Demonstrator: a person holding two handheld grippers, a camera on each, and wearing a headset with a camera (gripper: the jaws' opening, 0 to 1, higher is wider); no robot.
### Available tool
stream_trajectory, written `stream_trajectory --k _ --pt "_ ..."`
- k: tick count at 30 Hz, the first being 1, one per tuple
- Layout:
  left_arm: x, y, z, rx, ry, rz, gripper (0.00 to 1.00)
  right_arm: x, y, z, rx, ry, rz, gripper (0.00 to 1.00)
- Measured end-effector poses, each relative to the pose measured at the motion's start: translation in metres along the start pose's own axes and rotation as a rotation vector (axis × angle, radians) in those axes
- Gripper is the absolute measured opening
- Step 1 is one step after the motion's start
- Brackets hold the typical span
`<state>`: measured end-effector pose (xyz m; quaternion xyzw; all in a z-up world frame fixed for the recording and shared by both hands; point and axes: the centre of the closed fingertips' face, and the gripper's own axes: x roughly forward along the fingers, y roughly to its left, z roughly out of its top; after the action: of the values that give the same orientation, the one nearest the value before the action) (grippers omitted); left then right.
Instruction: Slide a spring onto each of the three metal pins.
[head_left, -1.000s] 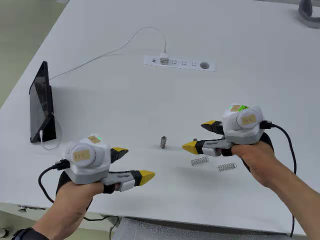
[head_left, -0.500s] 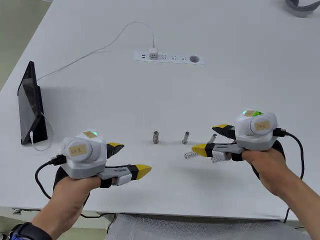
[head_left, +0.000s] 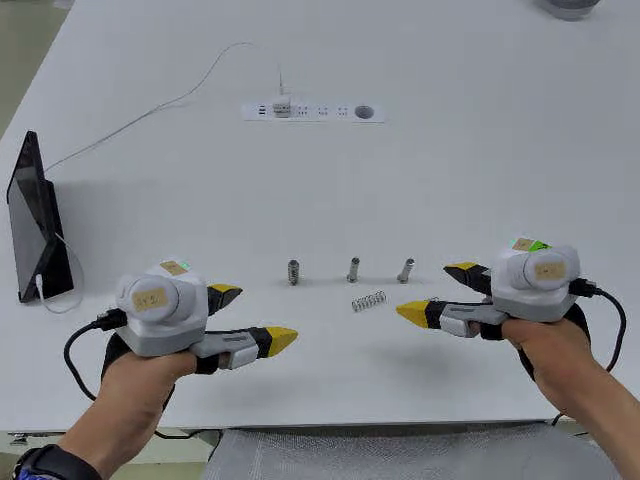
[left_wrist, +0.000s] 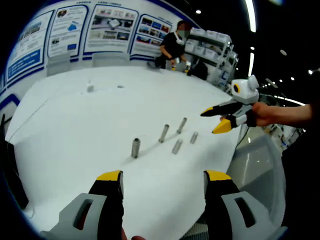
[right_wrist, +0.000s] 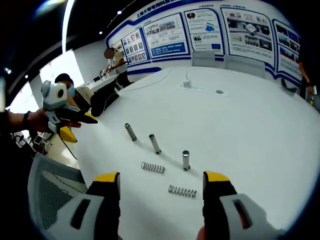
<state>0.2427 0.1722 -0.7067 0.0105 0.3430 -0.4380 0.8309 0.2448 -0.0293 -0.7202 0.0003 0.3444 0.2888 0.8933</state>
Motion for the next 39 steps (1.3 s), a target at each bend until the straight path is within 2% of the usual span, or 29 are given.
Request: stream_trajectory --k 14,21,30,39 --pt "0.022 -0.019 0.009 0.034 0.021 -0.049 0.67 -0.019 -0.004 -0.024 0.051 0.013 -0.008 0.75" --pt "0.038 -0.035 0.008 0.069 0.051 -0.09 0.65 -0.025 0.0 -0.034 0.063 0.026 0.001 0.77" --pt "0.059 -0.053 0.009 0.08 0.067 -0.135 0.65 -0.028 0.004 -0.043 0.082 0.032 0.003 0.78" --pt "0.081 -0.056 0.011 0.095 0.094 -0.151 0.67 -0.028 0.013 -0.05 0.1 0.038 0.02 0.79"
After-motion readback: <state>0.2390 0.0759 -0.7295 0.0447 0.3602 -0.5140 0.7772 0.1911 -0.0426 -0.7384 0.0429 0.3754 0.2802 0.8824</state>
